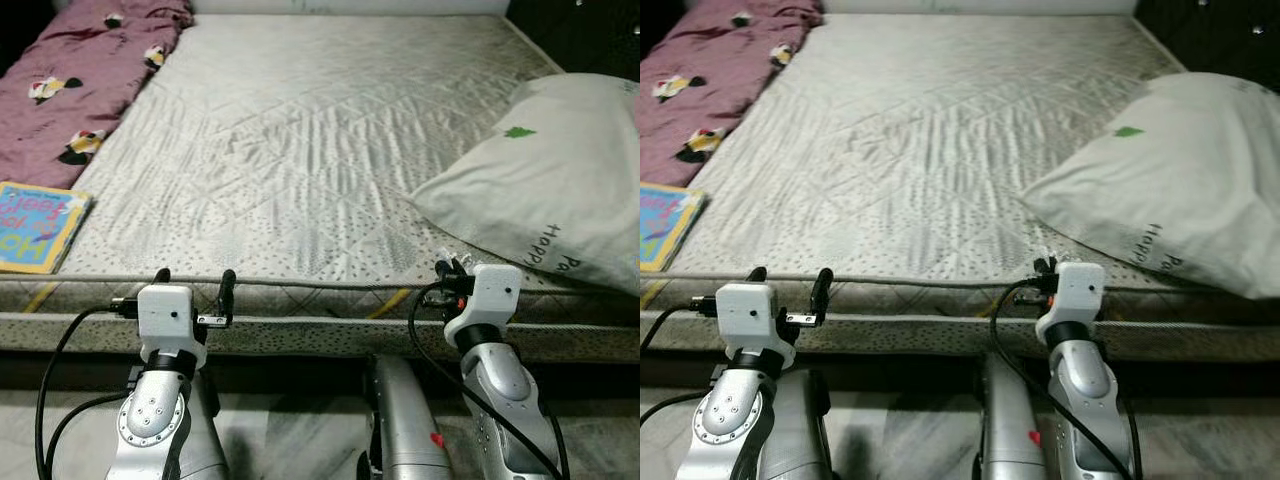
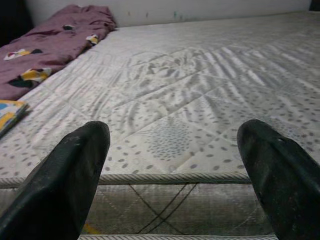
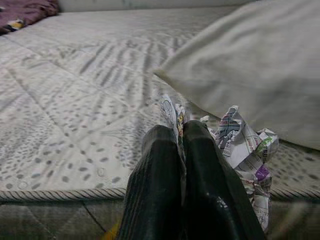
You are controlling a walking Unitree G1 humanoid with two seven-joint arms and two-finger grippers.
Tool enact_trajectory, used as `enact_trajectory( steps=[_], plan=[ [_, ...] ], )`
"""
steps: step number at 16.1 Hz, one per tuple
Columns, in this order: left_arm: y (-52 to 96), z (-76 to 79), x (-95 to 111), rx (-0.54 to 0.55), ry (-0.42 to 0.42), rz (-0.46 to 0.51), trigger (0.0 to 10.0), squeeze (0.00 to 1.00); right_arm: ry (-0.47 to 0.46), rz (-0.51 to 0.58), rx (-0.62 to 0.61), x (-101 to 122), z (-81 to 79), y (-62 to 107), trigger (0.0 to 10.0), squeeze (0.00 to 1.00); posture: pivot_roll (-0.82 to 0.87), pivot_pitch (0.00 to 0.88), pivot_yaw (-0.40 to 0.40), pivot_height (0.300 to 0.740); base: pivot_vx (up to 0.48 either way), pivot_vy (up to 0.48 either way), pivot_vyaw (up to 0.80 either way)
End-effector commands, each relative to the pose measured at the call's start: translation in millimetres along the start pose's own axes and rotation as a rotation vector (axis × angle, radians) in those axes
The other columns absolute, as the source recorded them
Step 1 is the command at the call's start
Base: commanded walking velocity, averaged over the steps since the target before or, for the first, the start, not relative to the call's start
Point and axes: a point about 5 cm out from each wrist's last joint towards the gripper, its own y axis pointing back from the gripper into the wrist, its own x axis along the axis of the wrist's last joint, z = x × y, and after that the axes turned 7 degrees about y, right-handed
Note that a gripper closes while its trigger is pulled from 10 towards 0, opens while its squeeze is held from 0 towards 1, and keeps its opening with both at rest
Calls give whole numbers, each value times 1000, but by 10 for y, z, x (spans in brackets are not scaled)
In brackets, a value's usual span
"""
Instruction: Clean up the room
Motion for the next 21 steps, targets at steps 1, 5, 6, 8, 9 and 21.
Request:
enact_trajectory(
  steps=[1,5,6,8,9,21],
  plan=[
    [1,-26,40,17,2,10,10000,0,-1,24,-12,73,21,8,10000,0,-29,2,-3,471,0,0,-531],
    [-10,-48,35,39,-6,3,10000,0,-1,18,-15,78,21,-16,10000,0,-25,5,-8,471,0,0,-533],
    [-7,-48,36,41,-5,3,10000,0,-3,16,-14,81,19,-19,10000,0,-26,6,-7,471,0,0,-538],
    [-9,-36,43,28,-3,8,10000,0,17,5,-10,72,6,-32,10000,0,-27,5,-5,471,0,0,-538],
    [-10,-36,47,32,-5,10,10000,0,28,2,-19,69,8,-35,10000,0,-27,5,-5,471,0,0,-556],
    [-47,-9,36,9,11,13,10000,0,25,57,34,151,8,-153,10000,0,-26,0,-2,571,0,0,0]
  ],
)
